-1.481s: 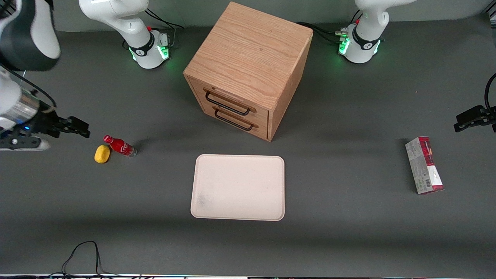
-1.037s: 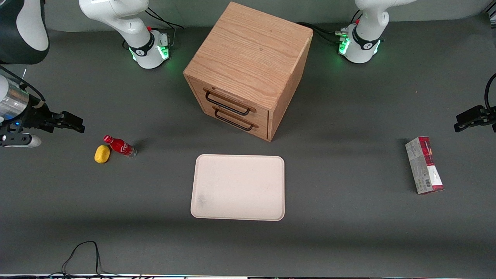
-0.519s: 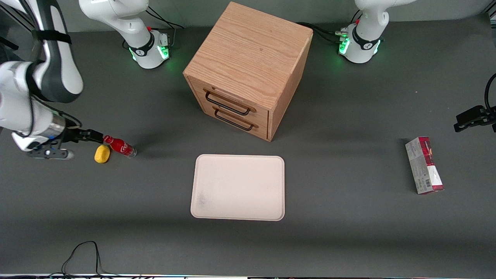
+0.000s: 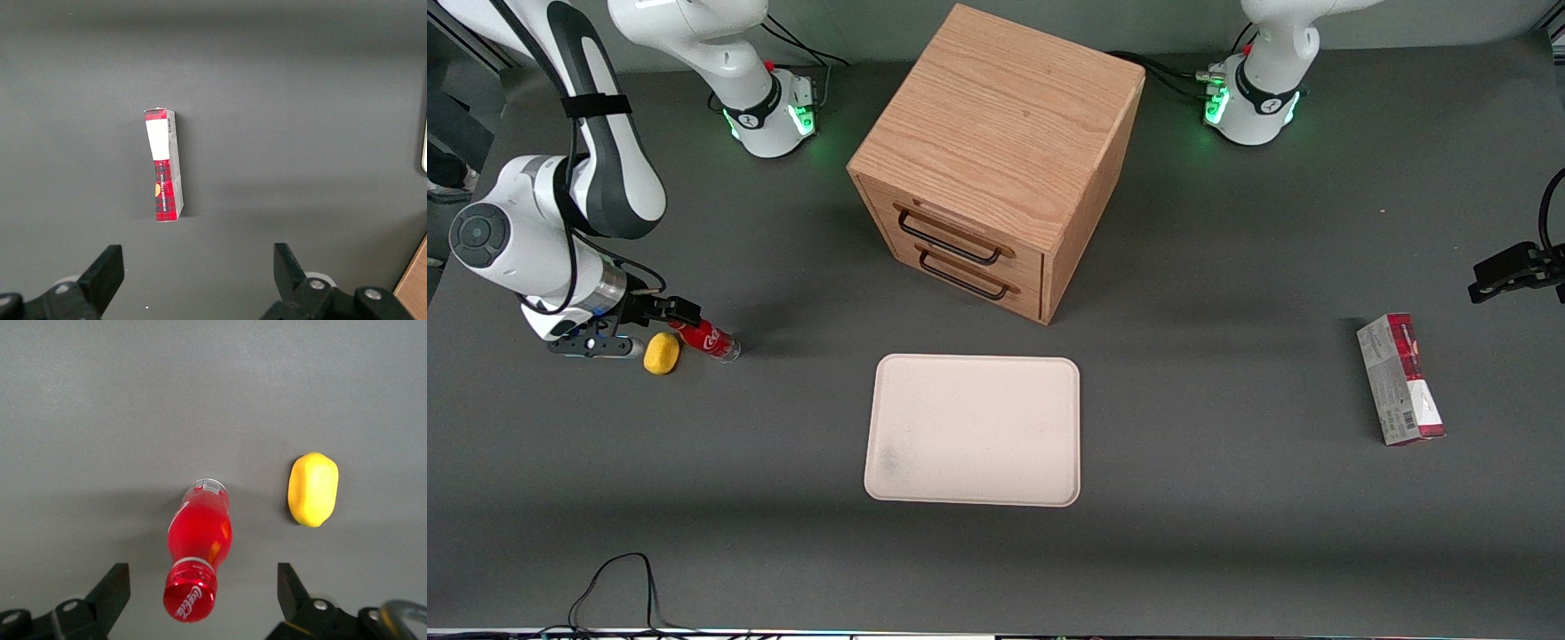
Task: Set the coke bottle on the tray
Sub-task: 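Move the open right gripper down over the red Coca-Cola bottle, then close the right gripper on the red bottle and lift it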
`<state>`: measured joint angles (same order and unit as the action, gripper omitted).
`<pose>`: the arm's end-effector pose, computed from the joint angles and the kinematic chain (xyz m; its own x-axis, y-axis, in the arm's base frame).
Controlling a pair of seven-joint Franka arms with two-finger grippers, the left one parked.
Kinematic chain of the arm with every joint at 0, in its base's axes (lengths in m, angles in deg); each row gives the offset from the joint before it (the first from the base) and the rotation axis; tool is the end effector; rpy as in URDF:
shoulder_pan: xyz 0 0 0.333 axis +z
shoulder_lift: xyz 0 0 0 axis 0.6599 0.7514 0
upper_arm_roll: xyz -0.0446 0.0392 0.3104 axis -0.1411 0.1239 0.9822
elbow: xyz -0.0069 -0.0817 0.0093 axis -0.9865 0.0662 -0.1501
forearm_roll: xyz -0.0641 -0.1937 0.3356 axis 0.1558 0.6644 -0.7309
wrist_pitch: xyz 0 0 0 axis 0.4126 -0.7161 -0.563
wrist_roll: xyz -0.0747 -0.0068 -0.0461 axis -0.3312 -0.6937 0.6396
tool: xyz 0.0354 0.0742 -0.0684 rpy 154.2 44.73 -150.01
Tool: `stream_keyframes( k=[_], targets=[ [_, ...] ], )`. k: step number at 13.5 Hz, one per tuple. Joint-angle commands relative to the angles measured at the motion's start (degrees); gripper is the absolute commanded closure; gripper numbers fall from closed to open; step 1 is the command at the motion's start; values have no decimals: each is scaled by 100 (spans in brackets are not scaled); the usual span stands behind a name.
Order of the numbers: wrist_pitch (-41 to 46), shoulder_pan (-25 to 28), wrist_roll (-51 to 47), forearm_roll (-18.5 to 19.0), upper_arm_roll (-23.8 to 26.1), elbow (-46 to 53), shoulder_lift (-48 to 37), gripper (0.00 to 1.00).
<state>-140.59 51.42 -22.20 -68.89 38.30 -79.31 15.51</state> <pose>0.5247 -0.0417 0.3293 0.9958 -0.0670 -0.0631 -0.0664 -0.9977 0.0117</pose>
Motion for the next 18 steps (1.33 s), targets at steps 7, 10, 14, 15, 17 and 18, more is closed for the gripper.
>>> stream_keyframes(
  k=[7, 10, 14, 15, 17, 18],
  targets=[
    [61, 33, 174, -247, 120, 425, 138, 100],
    [1331, 24, 7, -405, 419, 1915, 541, 100],
    [3581, 24, -335, -756, 778, 5042, 1612, 100],
    [4073, 24, -563, -748, 919, 5790, 1928, 100],
    [4491, 24, -941, -669, 1436, 6987, 2526, 100],
    [4457, 24, -1047, -617, 1639, 7306, 2781, 100]
  ],
)
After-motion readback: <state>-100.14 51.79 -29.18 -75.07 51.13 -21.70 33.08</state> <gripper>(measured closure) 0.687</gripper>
